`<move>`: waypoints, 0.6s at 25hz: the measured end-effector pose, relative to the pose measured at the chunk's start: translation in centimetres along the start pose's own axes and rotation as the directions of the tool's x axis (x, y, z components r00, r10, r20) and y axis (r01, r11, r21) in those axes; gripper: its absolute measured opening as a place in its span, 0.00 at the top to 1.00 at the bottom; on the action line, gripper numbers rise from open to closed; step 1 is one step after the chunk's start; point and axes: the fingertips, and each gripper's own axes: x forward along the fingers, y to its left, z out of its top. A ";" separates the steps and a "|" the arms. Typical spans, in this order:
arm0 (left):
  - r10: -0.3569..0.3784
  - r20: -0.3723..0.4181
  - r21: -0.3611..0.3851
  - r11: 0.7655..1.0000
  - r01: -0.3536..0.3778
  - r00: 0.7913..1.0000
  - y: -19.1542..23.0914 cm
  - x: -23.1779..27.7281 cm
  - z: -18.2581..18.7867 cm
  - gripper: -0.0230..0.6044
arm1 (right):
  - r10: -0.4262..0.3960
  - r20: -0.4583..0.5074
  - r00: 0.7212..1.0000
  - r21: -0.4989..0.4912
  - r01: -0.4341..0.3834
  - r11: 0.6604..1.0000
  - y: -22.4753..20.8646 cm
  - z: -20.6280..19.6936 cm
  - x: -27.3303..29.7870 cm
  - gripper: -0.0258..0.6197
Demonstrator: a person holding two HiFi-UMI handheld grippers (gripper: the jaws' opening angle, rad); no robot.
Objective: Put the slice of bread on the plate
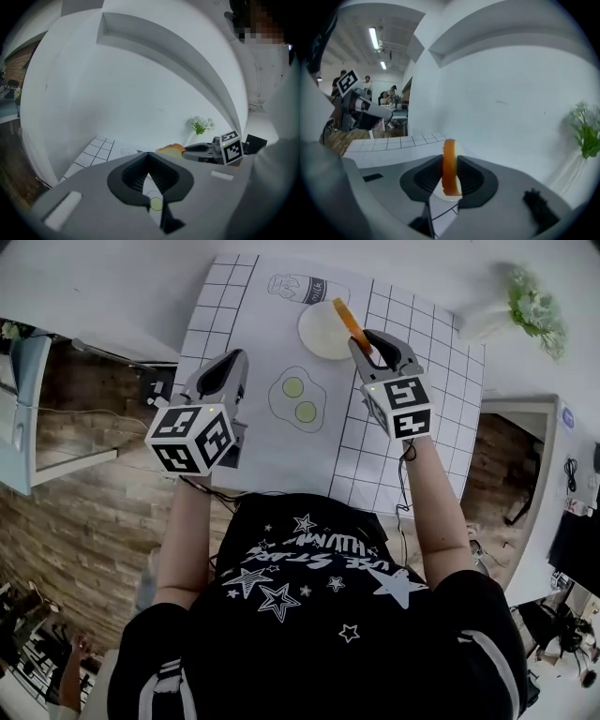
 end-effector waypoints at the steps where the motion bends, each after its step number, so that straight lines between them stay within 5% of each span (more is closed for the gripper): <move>1: -0.007 -0.005 0.000 1.000 0.007 1.000 0.3 0.1 -0.1 0.95 | -0.009 -0.010 1.000 -0.043 0.009 0.999 0.2 -0.1 0.6 0.80; 5: -0.035 -0.026 0.003 0.999 0.036 0.999 1.0 0.4 -0.4 0.95 | -0.041 -0.074 0.996 -0.273 0.020 0.962 1.3 -0.9 2.4 0.81; 10: -0.063 -0.048 0.004 0.998 0.063 0.997 1.6 0.7 -0.8 0.95 | -0.071 -0.136 0.988 -0.534 -0.013 0.846 3.6 -2.6 4.2 0.81; 13: -0.075 -0.056 -0.002 0.997 0.075 0.996 1.9 0.9 -1.0 0.95 | -0.074 -0.165 0.984 -0.623 -0.046 0.780 5.1 -3.8 5.1 0.81; 15: -0.087 -0.062 -0.009 0.996 0.087 0.994 1.8 1.1 -1.2 0.95 | -0.069 -0.187 0.980 -0.636 -0.067 0.769 5.8 -4.7 5.2 0.81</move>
